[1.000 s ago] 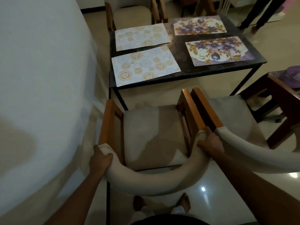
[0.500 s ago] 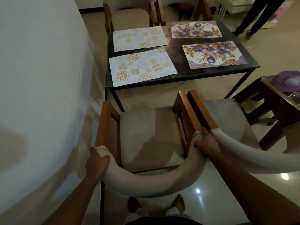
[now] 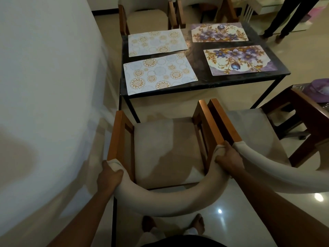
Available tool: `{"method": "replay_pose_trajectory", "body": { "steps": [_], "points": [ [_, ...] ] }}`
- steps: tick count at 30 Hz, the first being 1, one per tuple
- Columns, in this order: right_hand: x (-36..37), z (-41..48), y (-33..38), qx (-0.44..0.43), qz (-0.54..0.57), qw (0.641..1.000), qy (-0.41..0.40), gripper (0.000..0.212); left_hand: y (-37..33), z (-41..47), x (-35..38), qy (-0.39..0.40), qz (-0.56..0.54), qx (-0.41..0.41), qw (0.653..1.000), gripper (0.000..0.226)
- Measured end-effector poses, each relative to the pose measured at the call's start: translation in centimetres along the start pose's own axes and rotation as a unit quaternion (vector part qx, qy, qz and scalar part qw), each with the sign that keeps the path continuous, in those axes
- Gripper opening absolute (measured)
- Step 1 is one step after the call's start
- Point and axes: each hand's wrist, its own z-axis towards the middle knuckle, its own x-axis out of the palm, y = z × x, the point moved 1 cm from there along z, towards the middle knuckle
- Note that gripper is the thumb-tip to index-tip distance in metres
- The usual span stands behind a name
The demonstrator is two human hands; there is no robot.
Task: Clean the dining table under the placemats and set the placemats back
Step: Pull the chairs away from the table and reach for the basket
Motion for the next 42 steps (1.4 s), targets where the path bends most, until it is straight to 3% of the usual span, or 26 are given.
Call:
{"method": "replay_pose_trajectory", "body": {
  "steps": [8, 12, 15, 17, 20, 26, 33, 38, 42],
  "points": [
    [0.7, -0.8, -0.2, -0.016, 0.008, 1.000, -0.021, 0.083, -1.1, -0.3, 0.4, -0.039, -0.067, -0.040, 0.996, 0.076],
    [0.9, -1.4, -0.2, -0.007, -0.005, 1.000, -0.014, 0.086, -1.1, -1.2, 0.4, -0.038, 0.020, 0.074, 0.996, 0.092],
    [0.8, -2.0, 0.5, -0.056, -0.037, 0.997, -0.039, 0.078, -2.3, -2.5, 1.1, -0.055, 0.106, 0.165, 0.979, 0.084],
    [0.6, -2.4, 1.2, -0.087, -0.042, 0.994, -0.047, 0.068, -3.5, -3.4, 1.9, -0.039, 0.110, 0.216, 0.969, 0.076],
    [-0.1, -3.1, 2.0, -0.128, -0.032, 0.990, -0.046, 0.056, -5.5, -5.7, 3.8, 0.009, 0.026, 0.268, 0.963, 0.066],
    [-2.3, -4.2, 1.9, -0.185, 0.042, 0.982, -0.022, 0.050, -10.6, -12.2, 7.7, 0.072, -0.067, 0.300, 0.949, 0.060],
    [-5.9, -5.7, -0.4, -0.184, 0.089, 0.978, -0.037, 0.051, -17.0, -17.5, 10.3, 0.123, -0.075, 0.342, 0.928, 0.057],
    [-9.8, -7.0, -4.3, -0.166, 0.147, 0.970, -0.099, 0.038, -22.9, -20.6, 12.1, 0.156, -0.063, 0.423, 0.890, 0.047],
    [-13.1, -7.4, -9.1, -0.117, 0.126, 0.971, -0.167, 0.056, -26.5, -23.5, 15.1, 0.193, -0.052, 0.459, 0.865, 0.048]
  ]
}}
